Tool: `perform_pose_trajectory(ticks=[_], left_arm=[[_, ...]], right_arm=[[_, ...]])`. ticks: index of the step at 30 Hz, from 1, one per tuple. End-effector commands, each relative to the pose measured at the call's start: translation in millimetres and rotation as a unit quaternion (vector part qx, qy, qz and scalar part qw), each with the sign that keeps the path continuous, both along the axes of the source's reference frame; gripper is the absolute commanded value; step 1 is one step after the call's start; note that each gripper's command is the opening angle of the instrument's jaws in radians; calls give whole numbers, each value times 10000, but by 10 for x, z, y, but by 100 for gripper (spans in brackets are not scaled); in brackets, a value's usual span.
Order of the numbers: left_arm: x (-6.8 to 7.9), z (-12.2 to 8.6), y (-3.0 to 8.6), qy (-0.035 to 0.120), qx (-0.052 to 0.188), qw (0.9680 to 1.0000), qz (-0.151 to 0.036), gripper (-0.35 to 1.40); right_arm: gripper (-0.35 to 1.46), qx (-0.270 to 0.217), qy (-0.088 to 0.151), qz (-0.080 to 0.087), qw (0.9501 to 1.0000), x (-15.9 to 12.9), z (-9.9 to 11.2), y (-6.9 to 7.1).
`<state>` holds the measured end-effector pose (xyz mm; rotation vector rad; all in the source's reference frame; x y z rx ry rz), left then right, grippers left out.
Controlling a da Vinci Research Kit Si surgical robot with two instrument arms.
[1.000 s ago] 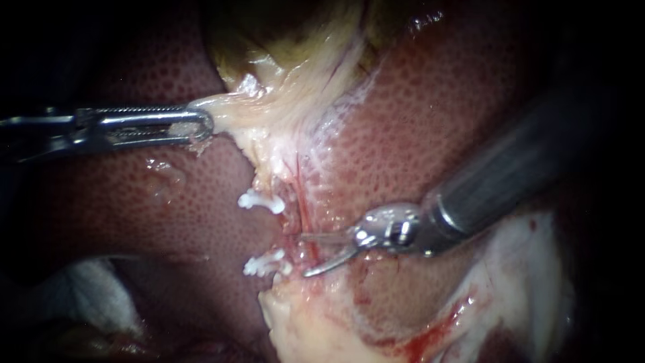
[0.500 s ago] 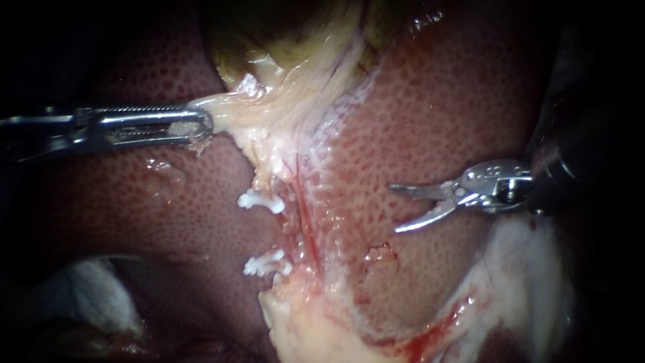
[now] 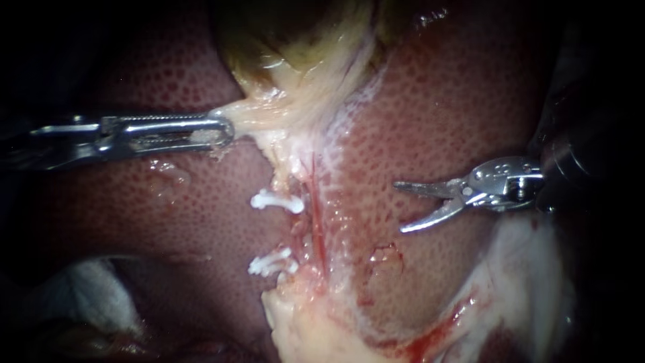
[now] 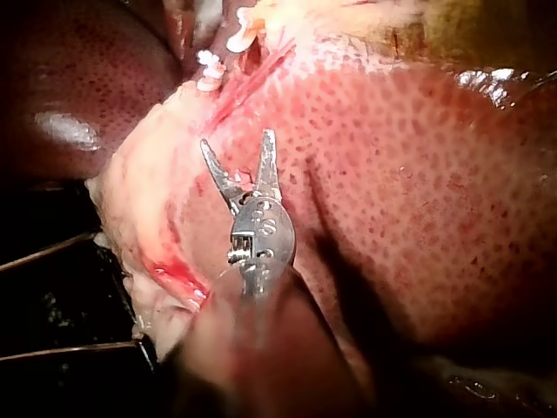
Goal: Go back from the cut left tube
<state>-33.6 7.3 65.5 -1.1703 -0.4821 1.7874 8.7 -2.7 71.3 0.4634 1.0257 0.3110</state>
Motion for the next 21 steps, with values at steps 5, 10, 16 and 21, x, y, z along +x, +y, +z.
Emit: perform_pose_trajectory(ticks=[5,10,16,21], left_arm=[[-31,25,-2,10,32,9999,135,-35],[-56,38,-4,15,50,9997,225,-35],[-66,44,-7,8,44,9996,268,-35],[-66,44,-7,8,44,9996,270,-35]], right_arm=[[143,-17,3,-10,10000,0,-1,-1],[143,-43,9,-23,10000,0,-2,-1],[143,-64,15,-36,10000,0,-4,-1],[143,-58,27,-26,10000,0,-6,0]])
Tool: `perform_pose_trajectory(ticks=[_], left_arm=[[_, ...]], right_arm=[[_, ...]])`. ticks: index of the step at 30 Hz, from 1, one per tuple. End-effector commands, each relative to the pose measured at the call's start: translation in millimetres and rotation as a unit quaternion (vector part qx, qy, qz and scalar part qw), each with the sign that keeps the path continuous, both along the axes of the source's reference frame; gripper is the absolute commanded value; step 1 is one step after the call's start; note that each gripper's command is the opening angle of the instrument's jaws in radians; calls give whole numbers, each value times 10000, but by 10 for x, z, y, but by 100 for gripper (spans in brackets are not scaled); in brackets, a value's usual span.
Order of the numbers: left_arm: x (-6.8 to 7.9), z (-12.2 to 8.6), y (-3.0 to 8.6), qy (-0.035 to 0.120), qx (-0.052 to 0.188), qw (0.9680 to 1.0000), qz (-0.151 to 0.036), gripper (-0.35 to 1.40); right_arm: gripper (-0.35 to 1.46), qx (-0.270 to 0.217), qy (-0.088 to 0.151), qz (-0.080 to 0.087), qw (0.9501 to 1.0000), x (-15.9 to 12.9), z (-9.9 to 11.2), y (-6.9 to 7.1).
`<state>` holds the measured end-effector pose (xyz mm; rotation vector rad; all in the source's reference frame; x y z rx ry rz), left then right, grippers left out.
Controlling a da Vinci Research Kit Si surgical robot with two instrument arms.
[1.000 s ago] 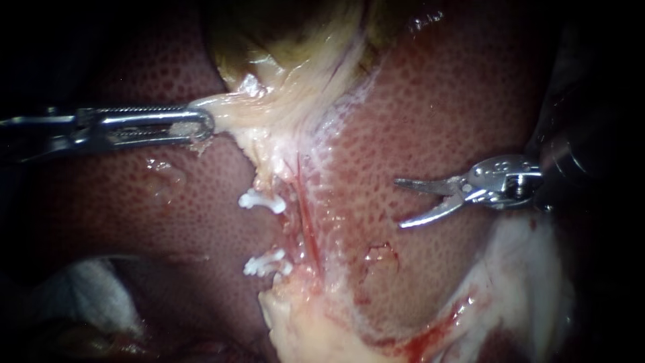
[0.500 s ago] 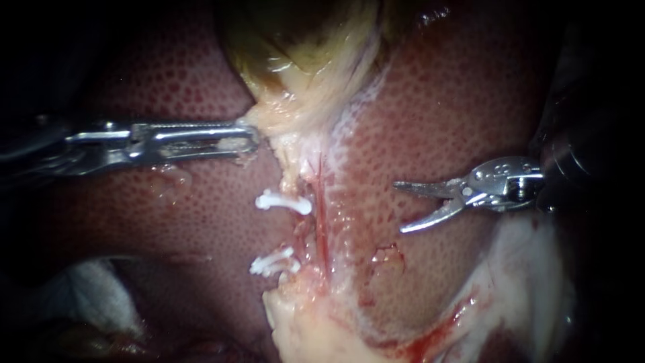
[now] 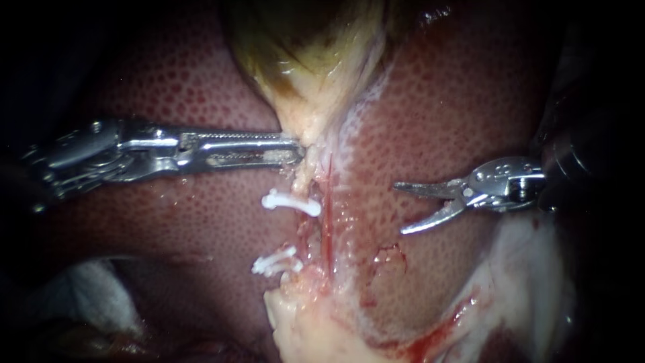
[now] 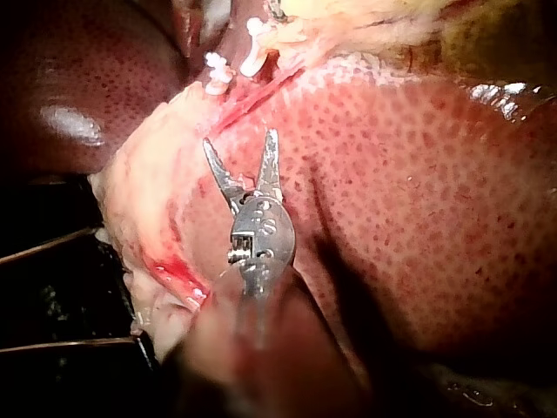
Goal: Go back from the cut left tube
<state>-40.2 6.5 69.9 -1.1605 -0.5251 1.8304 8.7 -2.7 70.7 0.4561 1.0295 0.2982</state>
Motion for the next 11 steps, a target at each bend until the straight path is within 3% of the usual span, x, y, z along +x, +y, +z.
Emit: perform_pose_trajectory(ticks=[1,11], left_arm=[[0,0,0,16,6,10000,5,-35],[1,0,0,11,6,10000,12,-35]], right_arm=[[143,5,7,5,10000,0,-1,0],[143,-9,23,5,10000,0,-5,2]])
